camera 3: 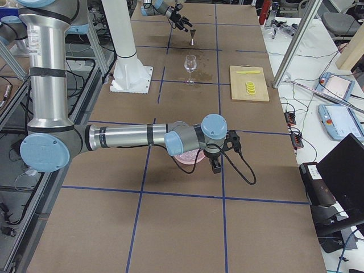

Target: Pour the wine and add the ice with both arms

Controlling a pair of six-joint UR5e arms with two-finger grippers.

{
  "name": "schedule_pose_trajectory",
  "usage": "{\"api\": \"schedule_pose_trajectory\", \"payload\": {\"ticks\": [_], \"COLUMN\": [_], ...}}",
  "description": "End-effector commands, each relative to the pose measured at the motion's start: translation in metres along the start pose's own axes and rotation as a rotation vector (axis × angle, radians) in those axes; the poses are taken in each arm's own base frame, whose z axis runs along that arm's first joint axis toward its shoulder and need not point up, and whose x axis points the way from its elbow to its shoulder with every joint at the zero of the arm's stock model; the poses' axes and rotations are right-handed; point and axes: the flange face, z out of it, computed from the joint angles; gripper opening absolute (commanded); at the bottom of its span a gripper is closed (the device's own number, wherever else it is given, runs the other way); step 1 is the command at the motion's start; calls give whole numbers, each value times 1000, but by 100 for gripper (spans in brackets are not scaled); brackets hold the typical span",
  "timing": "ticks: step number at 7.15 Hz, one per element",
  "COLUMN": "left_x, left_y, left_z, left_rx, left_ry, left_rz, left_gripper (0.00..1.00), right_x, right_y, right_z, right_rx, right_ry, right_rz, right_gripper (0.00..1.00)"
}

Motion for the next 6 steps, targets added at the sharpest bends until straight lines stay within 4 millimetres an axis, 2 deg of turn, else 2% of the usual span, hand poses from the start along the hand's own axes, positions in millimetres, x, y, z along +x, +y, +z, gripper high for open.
{"api": "schedule_pose_trajectory", "payload": {"ticks": [1,3,6], "left_x": [14,19,16], "left_y": [17,46,49], "left_z": [7,30,35], "left_rx": [28,89,157], "left_ry": [-13,-63,-119], "left_rz": [-4,-4,-1], "left_gripper": [100,99,98], "right_x": [1,2,1], "right_y": [0,1,0], "right_z": [1,2,1], "right_rx": [-1,-3,0], "right_ry": [0,0,0], "right_rz": [1,2,0], "right_gripper": [100,100,100]}}
